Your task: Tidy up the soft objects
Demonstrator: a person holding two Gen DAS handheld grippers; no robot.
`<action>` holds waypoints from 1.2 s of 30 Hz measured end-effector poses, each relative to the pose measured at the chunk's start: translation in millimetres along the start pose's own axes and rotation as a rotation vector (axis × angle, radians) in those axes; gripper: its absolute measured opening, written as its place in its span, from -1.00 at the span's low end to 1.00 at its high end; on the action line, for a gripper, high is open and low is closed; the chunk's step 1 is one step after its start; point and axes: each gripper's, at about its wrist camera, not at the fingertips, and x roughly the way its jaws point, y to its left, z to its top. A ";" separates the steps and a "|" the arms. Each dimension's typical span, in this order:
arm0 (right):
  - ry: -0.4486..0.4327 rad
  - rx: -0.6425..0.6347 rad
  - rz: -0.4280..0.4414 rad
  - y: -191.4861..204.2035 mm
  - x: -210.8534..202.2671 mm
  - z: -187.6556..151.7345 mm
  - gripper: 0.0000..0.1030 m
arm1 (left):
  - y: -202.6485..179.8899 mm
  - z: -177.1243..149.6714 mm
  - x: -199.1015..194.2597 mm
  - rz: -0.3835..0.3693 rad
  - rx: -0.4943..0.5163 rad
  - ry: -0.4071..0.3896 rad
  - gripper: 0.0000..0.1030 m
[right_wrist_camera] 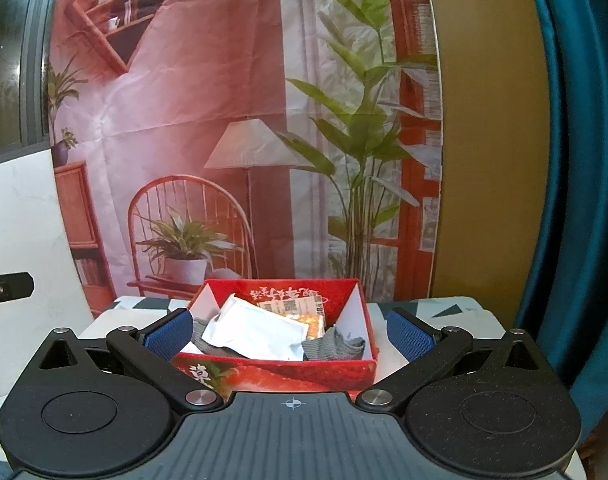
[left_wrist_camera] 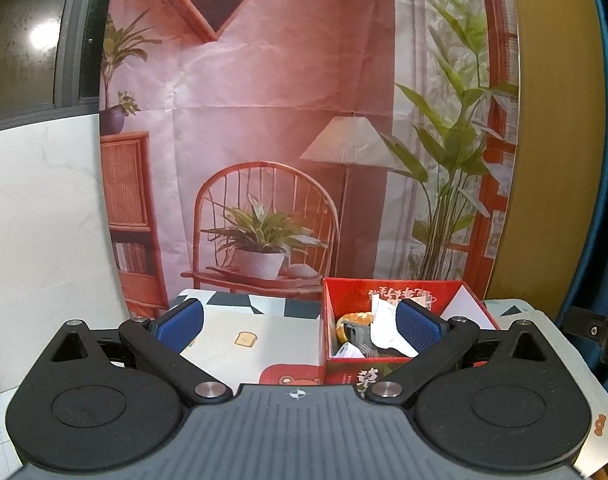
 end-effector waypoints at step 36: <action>-0.004 -0.006 -0.023 -5.2 0.3 -2.0 0.99 | 1.9 -2.1 4.7 -0.028 0.013 0.019 1.00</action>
